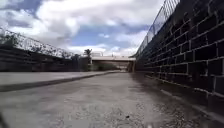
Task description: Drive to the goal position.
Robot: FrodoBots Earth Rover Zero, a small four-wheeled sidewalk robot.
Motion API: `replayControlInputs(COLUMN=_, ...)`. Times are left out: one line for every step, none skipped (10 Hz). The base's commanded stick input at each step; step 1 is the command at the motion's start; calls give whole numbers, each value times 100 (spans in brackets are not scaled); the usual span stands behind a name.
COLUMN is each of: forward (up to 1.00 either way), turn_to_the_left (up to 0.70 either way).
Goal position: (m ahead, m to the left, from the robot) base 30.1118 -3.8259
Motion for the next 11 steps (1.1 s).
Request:
replayControlInputs(forward=100, turn_to_the_left=-20)
replayControlInputs(forward=100, turn_to_the_left=-11)
replayControlInputs(forward=100, turn_to_the_left=-1)
replayControlInputs(forward=100, turn_to_the_left=0)
replayControlInputs(forward=100, turn_to_the_left=0)
replayControlInputs(forward=100, turn_to_the_left=0)
replayControlInputs(forward=100, turn_to_the_left=-27)
replayControlInputs(forward=100, turn_to_the_left=-27)
replayControlInputs(forward=100, turn_to_the_left=-27)
replayControlInputs(forward=100, turn_to_the_left=-27)
replayControlInputs(forward=100, turn_to_the_left=-22)
